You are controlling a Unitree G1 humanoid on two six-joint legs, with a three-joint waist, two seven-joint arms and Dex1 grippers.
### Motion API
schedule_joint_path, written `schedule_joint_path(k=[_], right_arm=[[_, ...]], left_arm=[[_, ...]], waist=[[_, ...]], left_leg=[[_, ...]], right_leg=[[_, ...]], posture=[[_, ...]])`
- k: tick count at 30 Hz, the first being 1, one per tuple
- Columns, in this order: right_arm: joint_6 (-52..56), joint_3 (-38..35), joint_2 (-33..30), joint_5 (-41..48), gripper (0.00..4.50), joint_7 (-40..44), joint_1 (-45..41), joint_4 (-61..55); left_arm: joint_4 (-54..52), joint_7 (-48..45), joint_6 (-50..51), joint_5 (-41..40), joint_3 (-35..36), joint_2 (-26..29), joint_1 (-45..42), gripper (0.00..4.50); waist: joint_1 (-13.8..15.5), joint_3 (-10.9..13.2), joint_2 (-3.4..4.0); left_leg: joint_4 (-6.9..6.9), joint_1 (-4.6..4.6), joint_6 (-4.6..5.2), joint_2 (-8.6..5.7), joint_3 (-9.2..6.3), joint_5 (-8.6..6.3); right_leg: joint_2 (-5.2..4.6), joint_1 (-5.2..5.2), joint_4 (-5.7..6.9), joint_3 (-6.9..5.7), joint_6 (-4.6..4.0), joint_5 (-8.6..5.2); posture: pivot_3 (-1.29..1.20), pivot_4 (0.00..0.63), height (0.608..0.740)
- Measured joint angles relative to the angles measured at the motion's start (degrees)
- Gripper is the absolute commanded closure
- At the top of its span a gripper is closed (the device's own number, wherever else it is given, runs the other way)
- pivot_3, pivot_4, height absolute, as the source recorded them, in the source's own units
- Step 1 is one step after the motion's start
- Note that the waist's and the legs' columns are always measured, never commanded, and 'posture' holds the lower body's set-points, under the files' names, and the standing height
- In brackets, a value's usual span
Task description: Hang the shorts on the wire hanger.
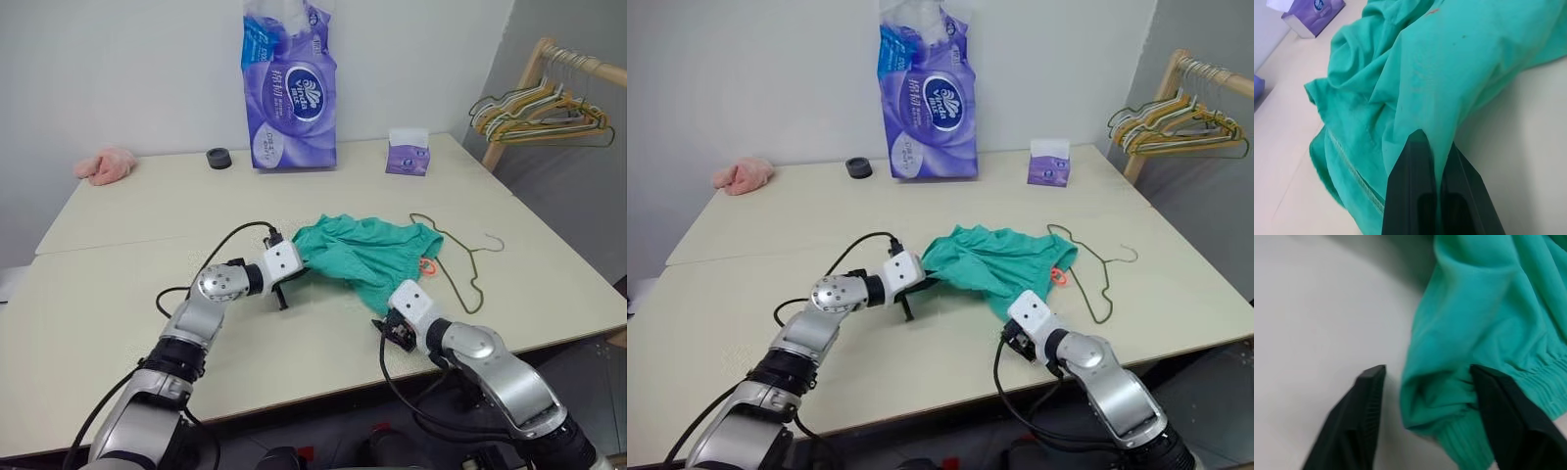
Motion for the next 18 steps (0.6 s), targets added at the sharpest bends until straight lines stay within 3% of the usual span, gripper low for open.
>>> schedule_joint_path(k=[5,11,14,18], right_arm=[[-2.9,0.0,-1.7,-2.5,4.46,0.9,-2.7,2.6],[-8.6,-0.5,-8.8,-4.0,4.46,8.0,-6.7,2.6],[-14.3,-2.7,-20.0,0.5,4.46,21.6,-9.1,-1.3],[-18.6,-7.8,-29.2,10.7,4.46,38.3,-12.4,-5.9]], left_arm=[[-3.1,-3.1,2.8,-1.6,0.5,1.6,1.5,4.5],[-9.3,-10.0,8.3,-3.9,0.4,6.0,6.2,4.5],[-19.7,-20.3,17.2,-10.6,0.5,15.0,10.5,4.5],[-35.1,-31.6,29.6,-22.8,2.7,26.6,15.8,4.5]], waist=[[0.1,0.0,0.02],[0.1,0.1,0.12],[0.0,0.5,0.44],[0.2,0.7,0.56]], left_leg=[[0.0,0.0,0.0,0.0,0.01,0.0],[-0.02,-0.01,0.0,0.01,-0.01,0.0],[-0.05,0.0,0.05,0.01,0.05,-0.02],[-0.07,0.04,0.07,0.1,0.03,-0.04]], right_leg=[[0.0,0.0,0.01,0.01,-0.01,0.01],[0.02,-0.02,0.01,-0.02,-0.01,0.0],[0.03,-0.01,-0.07,0.02,0.09,-0.06],[0.08,0.04,-0.08,-0.03,0.22,-0.21]], posture=[[-0.11,0.018,0.74],[-0.07,0.025,0.74],[-0.06,0.026,0.74],[-0.02,0.033,0.74]])
